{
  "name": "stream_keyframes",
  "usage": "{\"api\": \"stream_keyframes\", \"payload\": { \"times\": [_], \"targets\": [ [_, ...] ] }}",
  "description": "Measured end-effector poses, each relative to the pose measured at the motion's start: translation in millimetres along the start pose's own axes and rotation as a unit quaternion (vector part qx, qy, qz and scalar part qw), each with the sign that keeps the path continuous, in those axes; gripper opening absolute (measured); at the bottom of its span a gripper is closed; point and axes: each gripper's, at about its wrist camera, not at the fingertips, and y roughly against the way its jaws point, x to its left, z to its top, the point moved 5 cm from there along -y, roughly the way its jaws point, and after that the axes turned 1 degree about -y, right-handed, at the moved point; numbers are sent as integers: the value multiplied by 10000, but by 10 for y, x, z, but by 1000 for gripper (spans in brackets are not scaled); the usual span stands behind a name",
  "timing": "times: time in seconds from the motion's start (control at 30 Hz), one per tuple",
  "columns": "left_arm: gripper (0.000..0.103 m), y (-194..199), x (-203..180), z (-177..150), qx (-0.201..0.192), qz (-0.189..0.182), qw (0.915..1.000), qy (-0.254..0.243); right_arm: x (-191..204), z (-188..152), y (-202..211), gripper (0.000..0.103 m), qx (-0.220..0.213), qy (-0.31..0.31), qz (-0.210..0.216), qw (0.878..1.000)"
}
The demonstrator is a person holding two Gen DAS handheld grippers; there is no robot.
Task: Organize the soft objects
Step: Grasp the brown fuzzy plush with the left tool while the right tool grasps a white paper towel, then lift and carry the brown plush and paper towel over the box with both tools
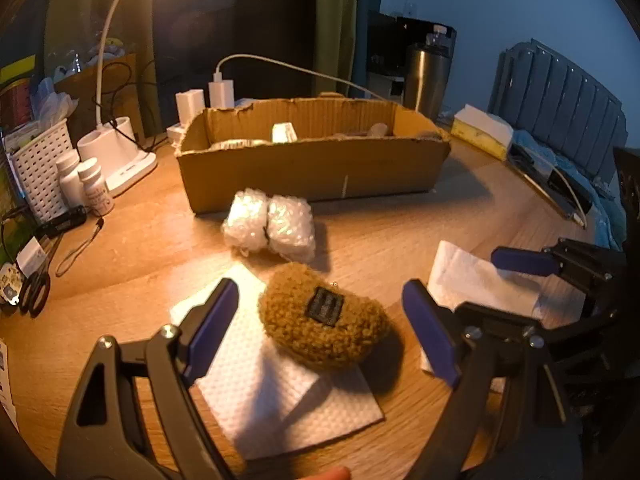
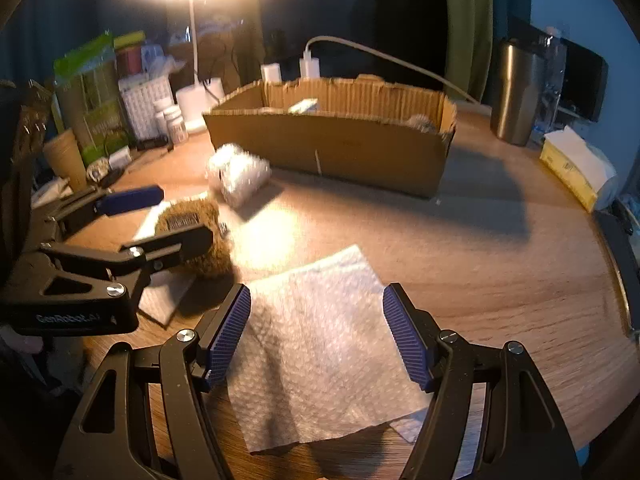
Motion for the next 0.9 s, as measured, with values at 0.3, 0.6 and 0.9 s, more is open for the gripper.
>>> {"api": "stream_keyframes", "payload": {
  "times": [0.3,0.6,0.9],
  "targets": [
    [85,-149,-46,-50,376,172,9990,-154,-5,-104,-118,72,188,265,-243,9992],
    [64,-184,-152,-81,475,263,9974,-474,-145,-111,-65,25,109,217,-443,9987],
    [52,-117,-204,-51,378,154,9974,-595,-319,-94,16,15,-4,-92,-386,9992]
  ]
}}
